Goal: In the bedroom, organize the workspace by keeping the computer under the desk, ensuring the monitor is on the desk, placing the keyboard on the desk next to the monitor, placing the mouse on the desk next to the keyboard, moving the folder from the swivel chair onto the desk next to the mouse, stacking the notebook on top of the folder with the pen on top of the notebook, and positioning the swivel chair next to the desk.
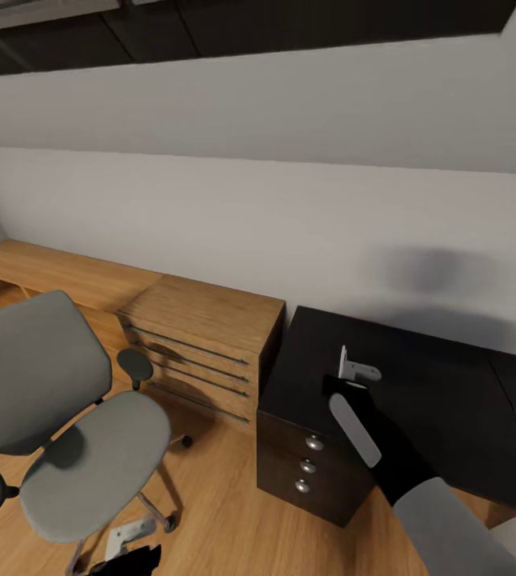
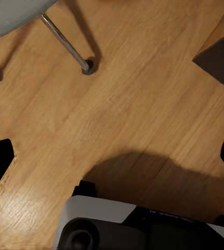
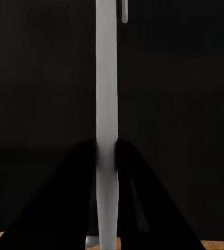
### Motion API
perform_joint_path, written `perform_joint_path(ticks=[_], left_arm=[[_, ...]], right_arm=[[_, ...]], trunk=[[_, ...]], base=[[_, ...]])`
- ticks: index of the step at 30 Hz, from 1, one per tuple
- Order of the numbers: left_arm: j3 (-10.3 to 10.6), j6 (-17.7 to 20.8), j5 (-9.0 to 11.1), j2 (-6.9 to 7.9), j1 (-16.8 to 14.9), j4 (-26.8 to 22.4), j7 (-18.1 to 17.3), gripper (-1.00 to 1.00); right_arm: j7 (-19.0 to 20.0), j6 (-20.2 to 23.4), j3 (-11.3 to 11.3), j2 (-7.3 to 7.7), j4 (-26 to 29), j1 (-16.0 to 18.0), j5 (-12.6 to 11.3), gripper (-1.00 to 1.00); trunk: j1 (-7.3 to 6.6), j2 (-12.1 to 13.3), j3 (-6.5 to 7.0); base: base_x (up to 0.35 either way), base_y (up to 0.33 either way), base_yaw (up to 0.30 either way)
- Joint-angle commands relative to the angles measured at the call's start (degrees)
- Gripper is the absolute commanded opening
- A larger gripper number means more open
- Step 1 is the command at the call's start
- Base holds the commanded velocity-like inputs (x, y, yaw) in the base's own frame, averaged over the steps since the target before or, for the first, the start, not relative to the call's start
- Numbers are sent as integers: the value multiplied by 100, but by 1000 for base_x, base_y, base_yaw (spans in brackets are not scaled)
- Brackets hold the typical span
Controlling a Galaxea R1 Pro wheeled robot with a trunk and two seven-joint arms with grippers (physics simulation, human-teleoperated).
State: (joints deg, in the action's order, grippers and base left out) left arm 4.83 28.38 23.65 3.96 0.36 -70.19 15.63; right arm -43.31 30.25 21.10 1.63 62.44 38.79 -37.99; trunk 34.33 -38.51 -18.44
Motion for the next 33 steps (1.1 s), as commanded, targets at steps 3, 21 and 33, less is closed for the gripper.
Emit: perform_joint_path(ticks=[3,21,33], left_arm=[[30,-734,-335,-10,-1,843,47,100],[554,-1028,-405,-90,3,1723,78,100],[554,-1045,-405,-214,0,2580,72,100]], right_arm=[[-401,12,-5,18,307,-28,-408,-100],[-696,9,-9,14,550,-209,-499,-100],[-655,-8,-288,44,541,-210,-493,-100]], trunk=[[-64,115,48],[-460,837,381],[-723,1318,599]], base=[[0,0,0],[0,0,-78],[0,0,-270]])
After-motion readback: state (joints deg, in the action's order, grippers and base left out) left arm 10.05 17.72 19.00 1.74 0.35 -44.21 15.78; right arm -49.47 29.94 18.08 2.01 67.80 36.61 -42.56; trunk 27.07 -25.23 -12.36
